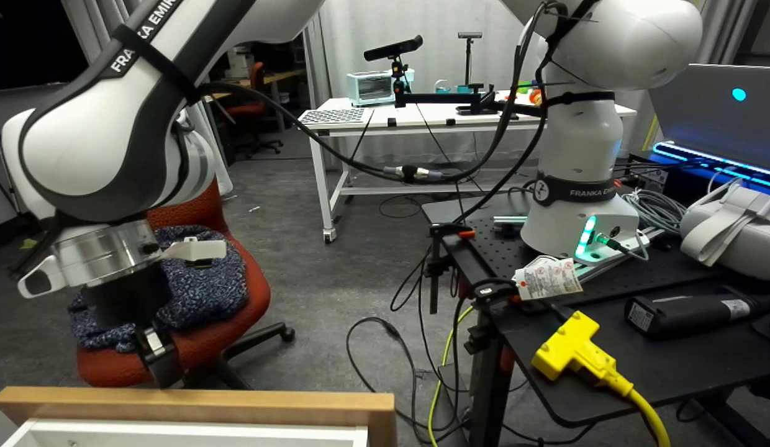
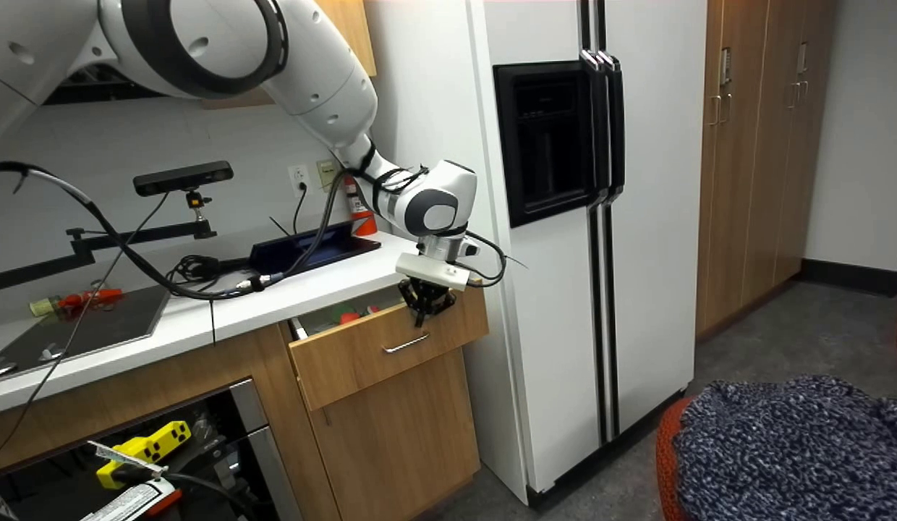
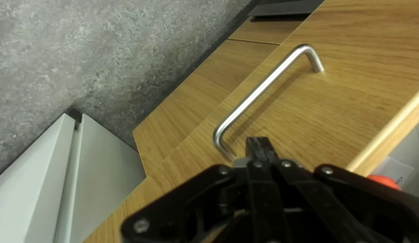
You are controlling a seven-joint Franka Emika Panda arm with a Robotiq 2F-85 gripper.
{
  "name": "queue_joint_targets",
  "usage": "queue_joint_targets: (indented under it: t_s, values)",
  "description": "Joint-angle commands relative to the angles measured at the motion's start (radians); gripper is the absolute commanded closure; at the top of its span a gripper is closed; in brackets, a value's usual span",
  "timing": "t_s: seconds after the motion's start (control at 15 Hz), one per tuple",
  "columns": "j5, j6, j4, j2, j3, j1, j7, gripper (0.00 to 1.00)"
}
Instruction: Close the open drawer
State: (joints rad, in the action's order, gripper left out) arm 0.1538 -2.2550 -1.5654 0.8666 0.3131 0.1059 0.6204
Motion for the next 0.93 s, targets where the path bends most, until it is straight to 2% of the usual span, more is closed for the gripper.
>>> queue_joint_targets:
  t_s: [0.0,0.47,0.87]
  values:
    - [0.067,0.023,0.103,0.079,0.046,0.003,0.058,1.00]
    - [0.137,0.051,0.189,0.150,0.103,0.000,0.106,1.00]
    - [0.192,0.120,0.268,0.216,0.149,-0.011,0.121,1.00]
